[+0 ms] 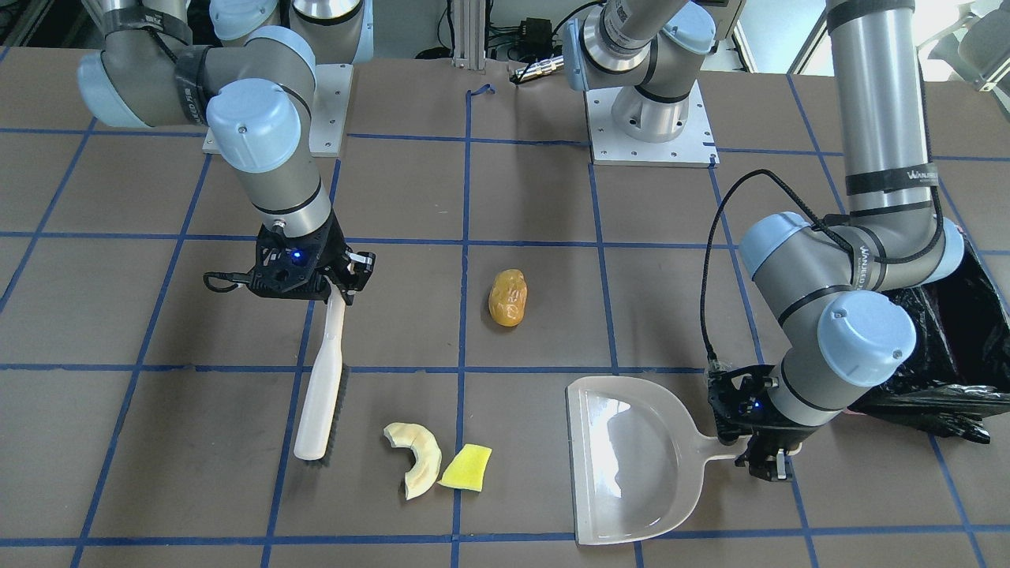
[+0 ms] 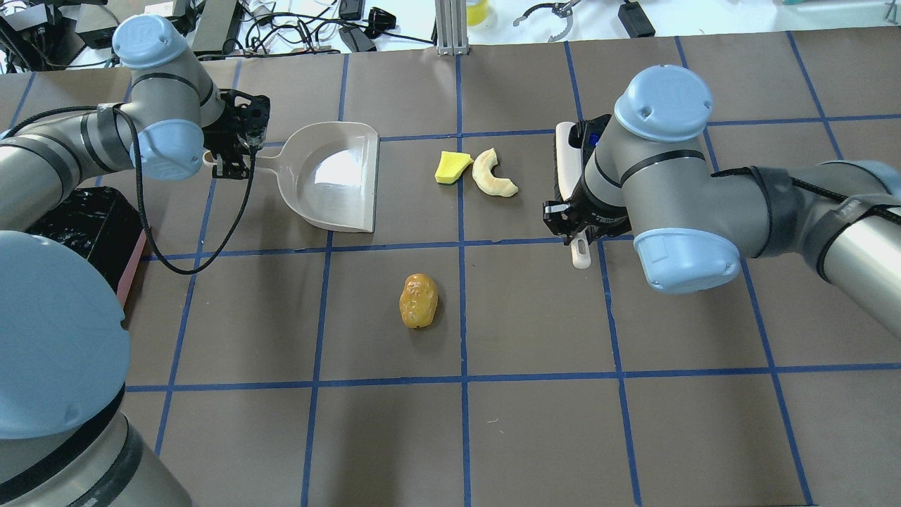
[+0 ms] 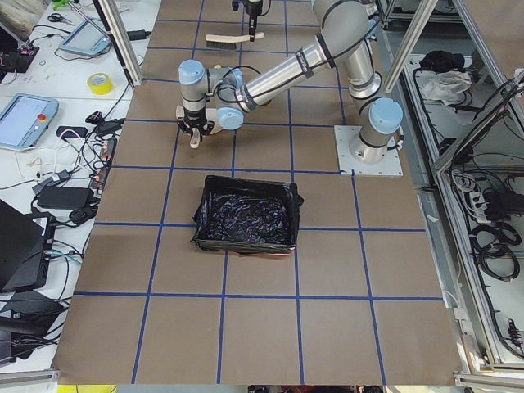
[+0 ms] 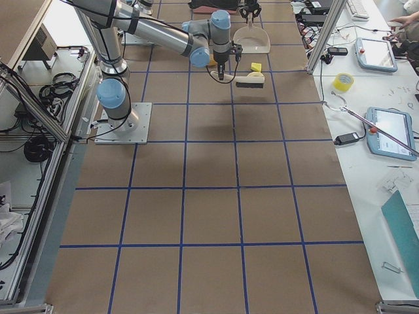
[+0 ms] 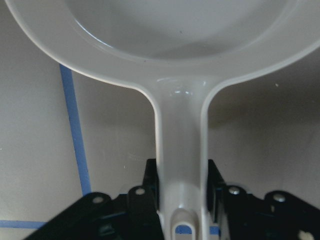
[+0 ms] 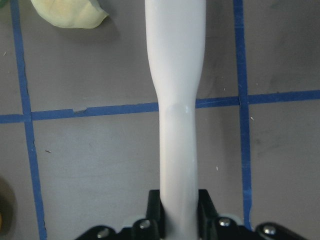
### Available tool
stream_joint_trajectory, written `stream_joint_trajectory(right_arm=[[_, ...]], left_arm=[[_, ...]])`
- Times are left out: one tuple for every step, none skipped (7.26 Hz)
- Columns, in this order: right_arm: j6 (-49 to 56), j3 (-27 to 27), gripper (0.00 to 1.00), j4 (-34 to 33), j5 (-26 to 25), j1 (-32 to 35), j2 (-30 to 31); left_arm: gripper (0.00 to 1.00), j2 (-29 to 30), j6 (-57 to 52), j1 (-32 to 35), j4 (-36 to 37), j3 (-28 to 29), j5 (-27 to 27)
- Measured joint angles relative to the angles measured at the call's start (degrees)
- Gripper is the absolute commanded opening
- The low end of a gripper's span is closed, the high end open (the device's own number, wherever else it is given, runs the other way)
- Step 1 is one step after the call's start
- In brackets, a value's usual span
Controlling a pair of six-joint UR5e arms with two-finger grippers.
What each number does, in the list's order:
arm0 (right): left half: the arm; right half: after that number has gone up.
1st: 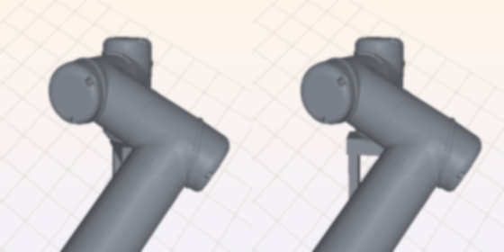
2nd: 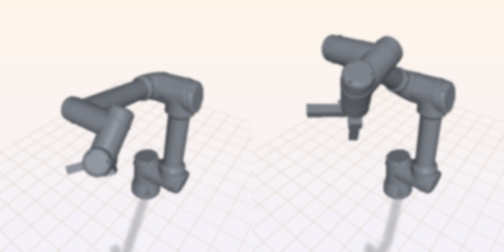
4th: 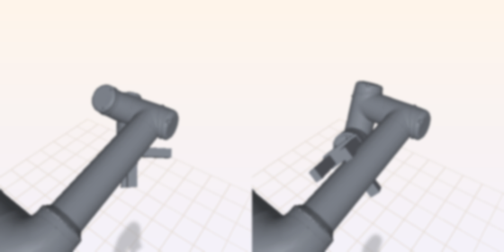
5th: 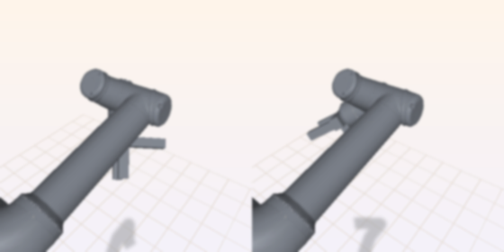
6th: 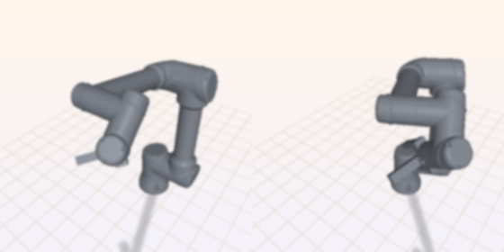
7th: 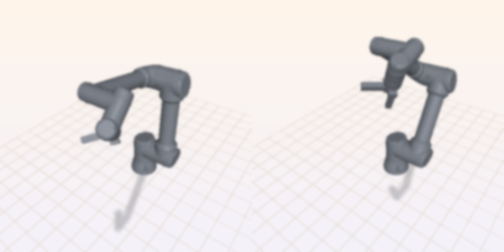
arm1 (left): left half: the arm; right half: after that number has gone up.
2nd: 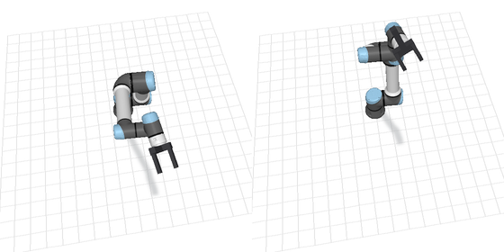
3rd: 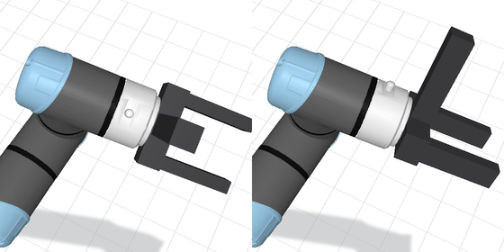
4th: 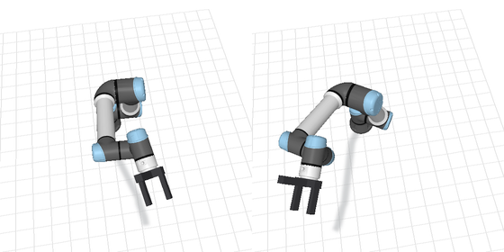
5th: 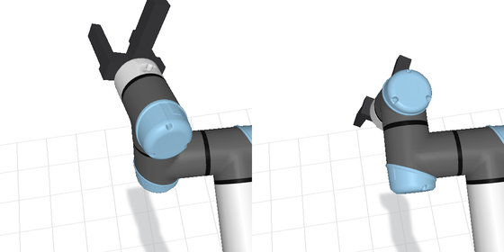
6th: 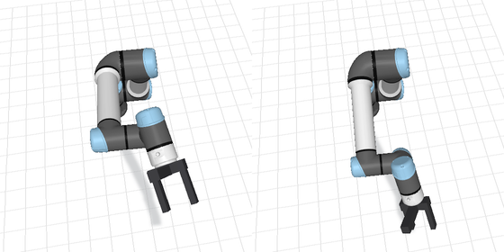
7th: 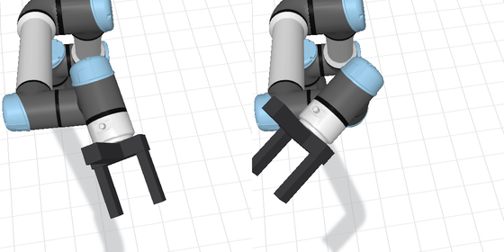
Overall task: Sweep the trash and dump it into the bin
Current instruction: 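Lift the brush with the right gripper and carry it toward the sponge and apple slice, then sweep the sponge and apple slice with the brush toward the dustpan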
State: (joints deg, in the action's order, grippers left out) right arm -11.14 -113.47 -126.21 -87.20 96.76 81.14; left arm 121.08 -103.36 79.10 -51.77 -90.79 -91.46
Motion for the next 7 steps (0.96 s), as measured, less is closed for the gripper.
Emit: stream_joint_trajectory(right_arm=[[-1.65, 0.39, 0.0, -1.35, -0.03, 1.61, -1.45], [-3.3, 0.88, 0.0, -2.15, -0.03, 3.08, -2.8], [-4.88, 1.17, 0.0, -2.98, -0.06, 4.07, -4.45], [-6.61, 1.51, 0.0, -4.51, 0.03, 5.21, -6.04], [-8.78, 2.19, 0.0, -5.68, 0.21, 6.72, -7.15], [-11.51, 3.31, 0.0, -6.17, 0.31, 8.39, -8.31], [-14.15, 4.42, 0.0, -6.38, 0.37, 10.09, -9.62]], left_arm=[[0.32, 0.02, 0.0, 0.0, 0.0, 0.0, -0.02], [0.32, 0.01, 0.0, 0.0, 0.0, 0.0, -0.03], [0.32, -0.02, 0.02, 0.0, 0.0, 0.0, -0.03], [0.32, -0.04, 0.06, 0.0, 0.0, 0.0, -0.03], [0.32, -0.05, 0.08, 0.0, 0.0, 0.0, -0.03], [0.32, -0.06, 0.09, 0.0, 0.0, 0.0, -0.03], [0.32, -0.04, 0.11, 0.0, 0.0, 0.0, -0.03]])
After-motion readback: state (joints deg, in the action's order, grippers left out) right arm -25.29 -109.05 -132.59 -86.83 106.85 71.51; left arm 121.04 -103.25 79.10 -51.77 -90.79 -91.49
